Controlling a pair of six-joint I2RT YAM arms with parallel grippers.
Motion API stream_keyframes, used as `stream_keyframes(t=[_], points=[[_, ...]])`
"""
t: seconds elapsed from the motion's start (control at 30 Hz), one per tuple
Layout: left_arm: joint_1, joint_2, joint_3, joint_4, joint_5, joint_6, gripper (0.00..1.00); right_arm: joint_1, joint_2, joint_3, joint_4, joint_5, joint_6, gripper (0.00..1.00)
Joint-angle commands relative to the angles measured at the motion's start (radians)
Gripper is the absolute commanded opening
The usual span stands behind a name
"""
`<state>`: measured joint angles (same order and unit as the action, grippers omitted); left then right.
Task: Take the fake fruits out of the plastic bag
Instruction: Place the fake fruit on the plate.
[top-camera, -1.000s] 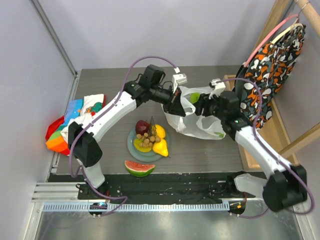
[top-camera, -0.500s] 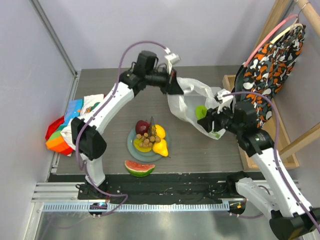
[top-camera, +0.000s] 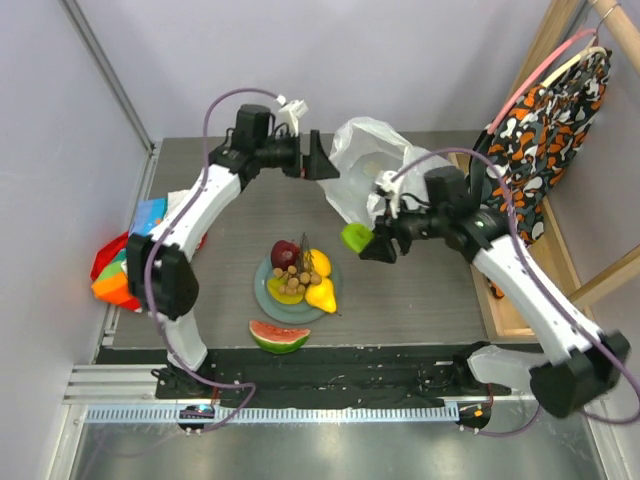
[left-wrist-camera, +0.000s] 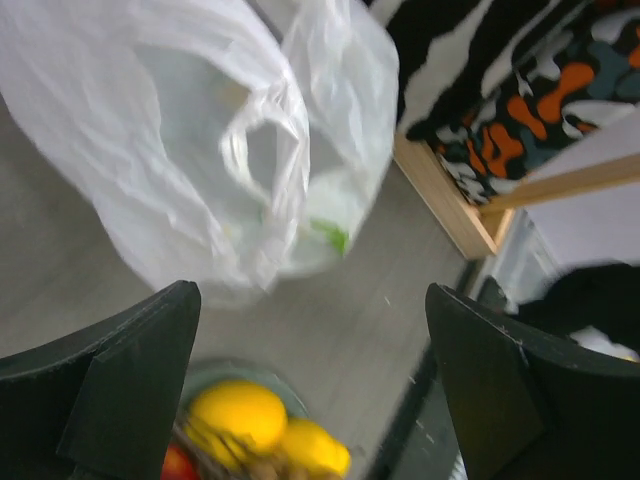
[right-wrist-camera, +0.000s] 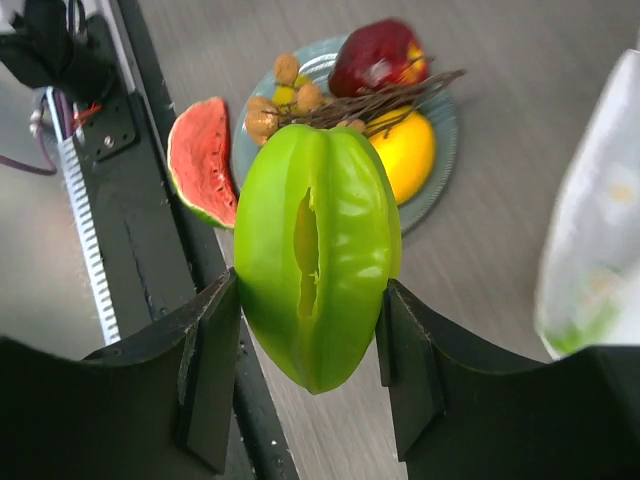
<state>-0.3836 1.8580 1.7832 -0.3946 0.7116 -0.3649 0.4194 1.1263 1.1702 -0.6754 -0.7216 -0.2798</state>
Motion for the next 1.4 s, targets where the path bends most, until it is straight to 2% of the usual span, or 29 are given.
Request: stream_keyframes(t=[0.0, 0.17, 0.37, 0.53, 0.77, 0.87, 0.93, 0.97, 1.03, 1.13, 1.2, 1.37], points=[[0.072, -0.305, -0.186, 0.022, 0.019, -0.059, 1.00, 0.079, 0.176, 0.100, 0.020, -0.045, -0.024, 0.02], [0.208, -0.561, -0.359, -0.154, -0.073, 0.010, 1.00, 0.090, 0.337, 0.132, 0.115, -0.012, 0.091, 0.03], [0.368, -0.706, -0.470, -0.271, -0.095, 0.049, 1.00, 0.042, 0.469, 0.099, 0.140, 0.117, 0.347, 0.02], [0.428, -0.738, -0.505, -0.262, -0.084, 0.029, 1.00, 0.035, 0.529, 0.068, 0.181, 0.142, 0.442, 0.02], [0.469, -0.697, -0.525, -0.242, -0.078, 0.011, 1.00, 0.016, 0.592, 0.036, 0.227, 0.107, 0.559, 0.02], [0.495, -0.680, -0.536, -0.234, -0.078, -0.018, 1.00, 0.013, 0.583, 0.049, 0.232, 0.145, 0.597, 0.02], [0.518, -0.672, -0.535, -0.262, -0.078, -0.025, 1.00, 0.015, 0.525, 0.083, 0.238, 0.130, 0.552, 0.01], [0.531, -0.669, -0.535, -0.269, -0.084, -0.022, 1.00, 0.044, 0.503, 0.094, 0.255, 0.117, 0.516, 0.01], [0.537, -0.663, -0.536, -0.268, -0.104, -0.017, 1.00, 0.094, 0.469, 0.160, 0.214, 0.126, 0.361, 0.01], [0.537, -0.648, -0.519, -0.224, -0.118, -0.031, 1.00, 0.214, 0.451, 0.224, 0.130, 0.116, 0.225, 0.01], [0.540, -0.619, -0.466, -0.214, -0.150, -0.034, 1.00, 0.316, 0.461, 0.252, 0.026, 0.132, 0.136, 0.01], [0.581, -0.550, -0.321, -0.276, -0.179, 0.052, 1.00, 0.450, 0.426, 0.200, 0.016, 0.209, -0.053, 0.01]])
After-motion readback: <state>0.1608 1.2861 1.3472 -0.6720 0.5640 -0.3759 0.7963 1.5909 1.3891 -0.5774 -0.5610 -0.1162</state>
